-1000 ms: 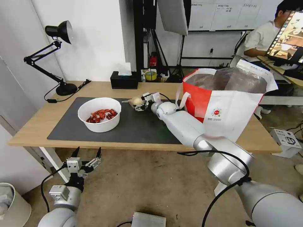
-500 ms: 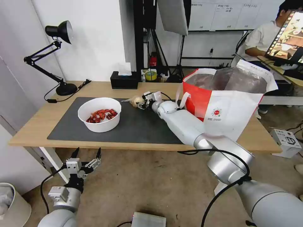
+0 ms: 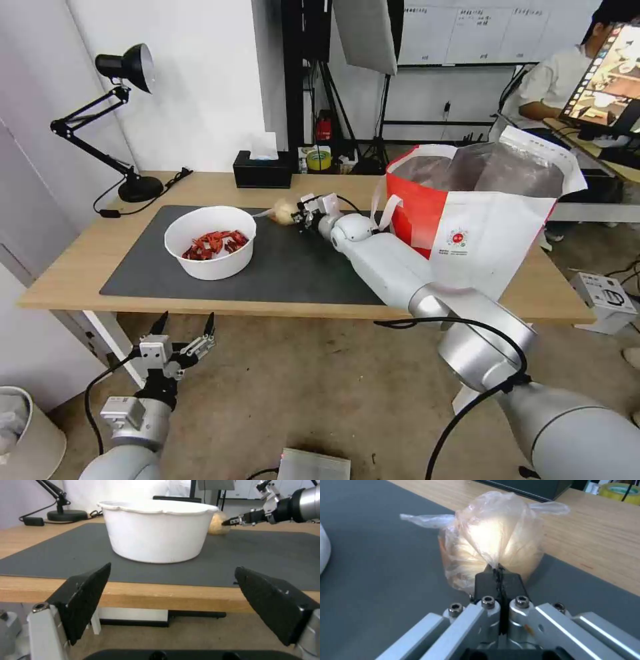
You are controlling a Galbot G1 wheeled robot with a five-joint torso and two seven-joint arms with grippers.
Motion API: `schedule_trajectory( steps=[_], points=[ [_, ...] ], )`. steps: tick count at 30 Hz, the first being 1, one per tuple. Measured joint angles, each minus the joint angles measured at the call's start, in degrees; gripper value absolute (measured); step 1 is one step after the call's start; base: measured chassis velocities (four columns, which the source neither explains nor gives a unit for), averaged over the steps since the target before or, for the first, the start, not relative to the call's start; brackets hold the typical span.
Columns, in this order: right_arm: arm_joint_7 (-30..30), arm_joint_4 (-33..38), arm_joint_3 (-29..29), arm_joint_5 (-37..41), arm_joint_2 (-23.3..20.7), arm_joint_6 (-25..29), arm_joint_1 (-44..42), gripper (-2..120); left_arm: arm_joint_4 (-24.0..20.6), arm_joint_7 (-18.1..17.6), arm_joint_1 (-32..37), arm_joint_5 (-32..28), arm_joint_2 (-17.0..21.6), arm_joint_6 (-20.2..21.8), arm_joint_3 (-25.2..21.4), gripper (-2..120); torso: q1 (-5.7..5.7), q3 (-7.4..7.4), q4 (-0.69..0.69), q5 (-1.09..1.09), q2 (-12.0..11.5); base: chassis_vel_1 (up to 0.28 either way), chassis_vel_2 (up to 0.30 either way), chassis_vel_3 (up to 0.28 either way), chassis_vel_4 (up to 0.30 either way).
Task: Pick up the trash from the table and place it into the takeout bag.
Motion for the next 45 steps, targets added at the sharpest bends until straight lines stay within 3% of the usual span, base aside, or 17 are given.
schedule_trajectory(
  steps=[13, 19, 31, 45],
  points=[
    [1.5, 3.7, 1.0, 0.9, -0.7, -0.3, -1.4, 0, -0.8, 0.0, 0.5, 0.1, -0.1, -0.1, -0.5, 100, 0.00, 0.00, 0.00, 0.00, 0.0, 0.000, 0.000, 0.000, 0.000],
    [4.0, 10.1, 1.9, 2.5, -3.2, -1.1, -2.9, 0, -0.9, -0.1, 0.5, 0.1, -0.1, -0.1, -0.6, 100, 0.00, 0.00, 0.01, 0.00, 0.0, 0.000, 0.000, 0.000, 0.000],
    [8.6, 26.7, 1.4, 5.9, -12.2, -2.4, -6.3, 0, -1.1, -0.3, 0.6, 0.7, -0.4, -0.1, -0.3, 100, 0.00, 0.00, 0.00, 0.00, 0.0, 0.000, 0.000, 0.000, 0.000],
    [13.5, 41.4, 3.8, 6.0, -18.6, -3.4, -10.9, 0, -2.0, -0.4, 1.3, 0.7, -0.2, -0.1, -0.7, 100, 0.00, 0.00, 0.00, 0.01, 0.0, 0.000, 0.000, 0.000, 0.000]
  ],
)
